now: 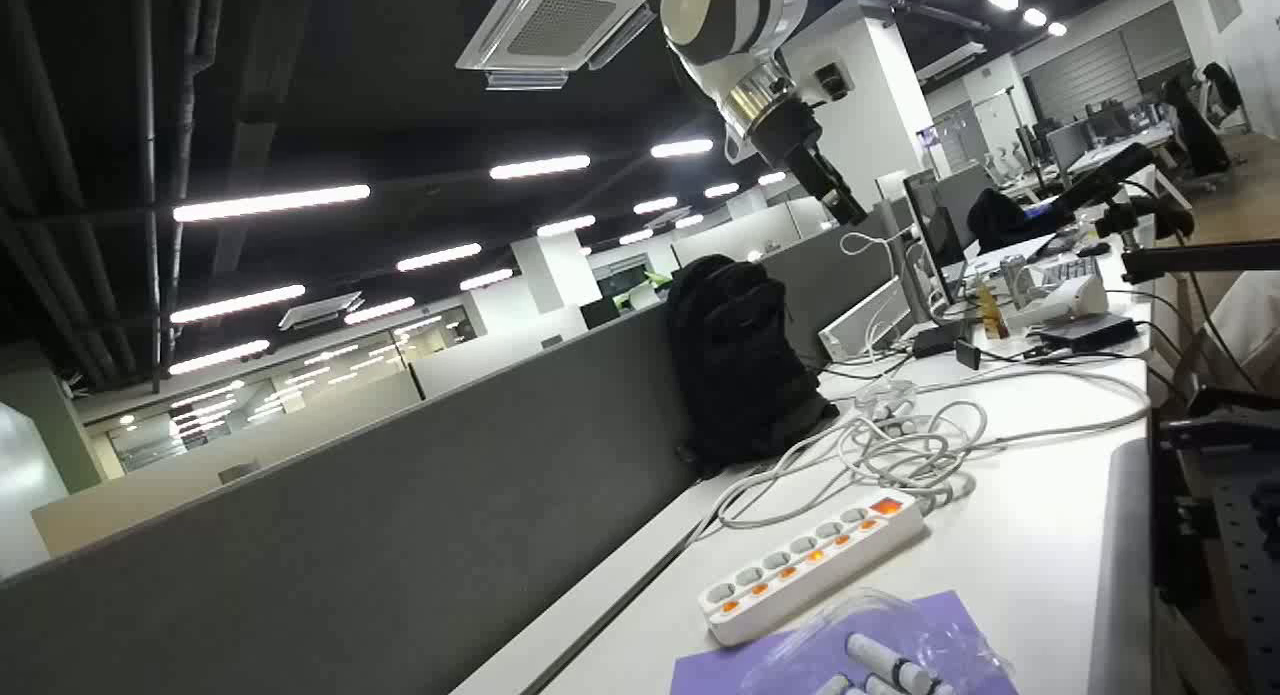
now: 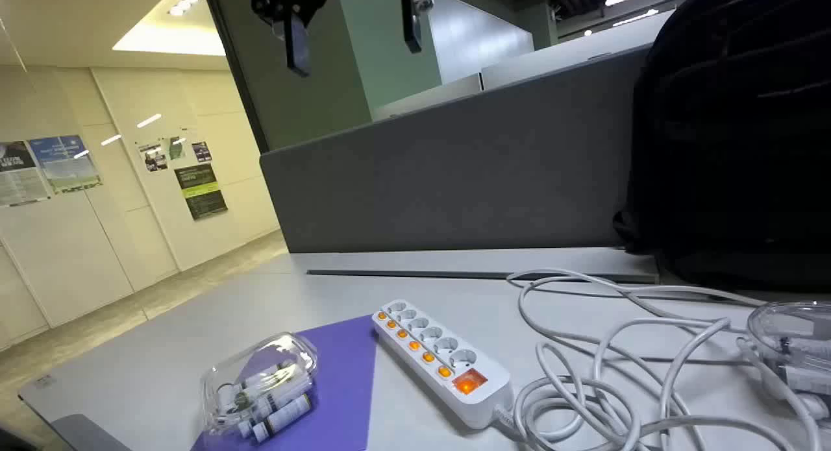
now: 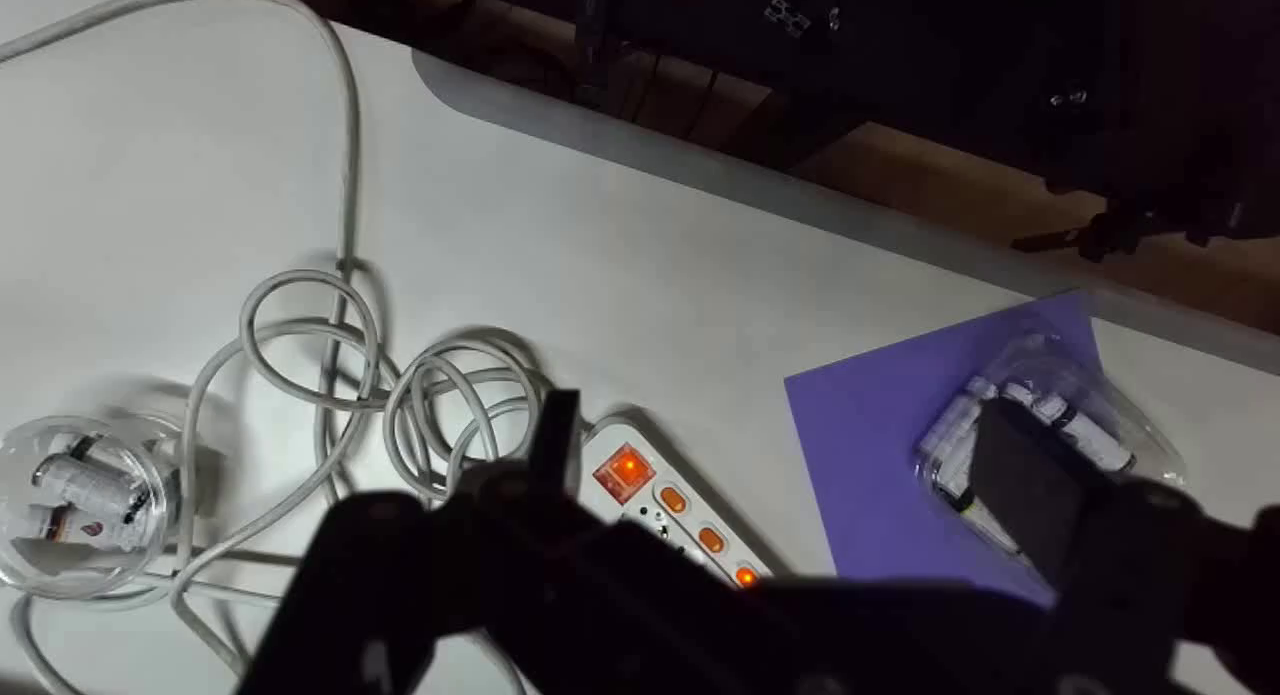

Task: Turn off the middle switch on the adapter

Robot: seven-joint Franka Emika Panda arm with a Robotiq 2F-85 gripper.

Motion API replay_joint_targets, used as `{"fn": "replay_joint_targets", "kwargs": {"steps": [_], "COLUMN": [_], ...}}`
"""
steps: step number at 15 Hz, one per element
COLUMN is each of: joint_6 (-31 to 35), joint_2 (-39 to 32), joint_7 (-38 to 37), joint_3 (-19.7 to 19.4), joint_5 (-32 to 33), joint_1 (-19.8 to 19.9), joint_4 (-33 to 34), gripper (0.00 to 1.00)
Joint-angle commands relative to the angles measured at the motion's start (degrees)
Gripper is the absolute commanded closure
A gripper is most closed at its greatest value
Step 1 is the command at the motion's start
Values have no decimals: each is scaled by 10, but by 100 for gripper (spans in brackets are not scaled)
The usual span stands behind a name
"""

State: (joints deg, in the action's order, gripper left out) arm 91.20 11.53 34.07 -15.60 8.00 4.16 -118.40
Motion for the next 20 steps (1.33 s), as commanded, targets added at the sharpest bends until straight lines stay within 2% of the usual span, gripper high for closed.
{"fn": "replay_joint_targets", "kwargs": {"steps": [1,14,16,20], "joint_6": [0,1,27,151], "joint_2": [-1,-1,-2,-10], "joint_7": [2,2,-9,-9], "joint_3": [12,12,17,38], "joint_5": [-2,-2,-2,5], "joint_1": [13,13,10,2], "joint_4": [1,1,-7,-53], "gripper": [0,0,0,0]}}
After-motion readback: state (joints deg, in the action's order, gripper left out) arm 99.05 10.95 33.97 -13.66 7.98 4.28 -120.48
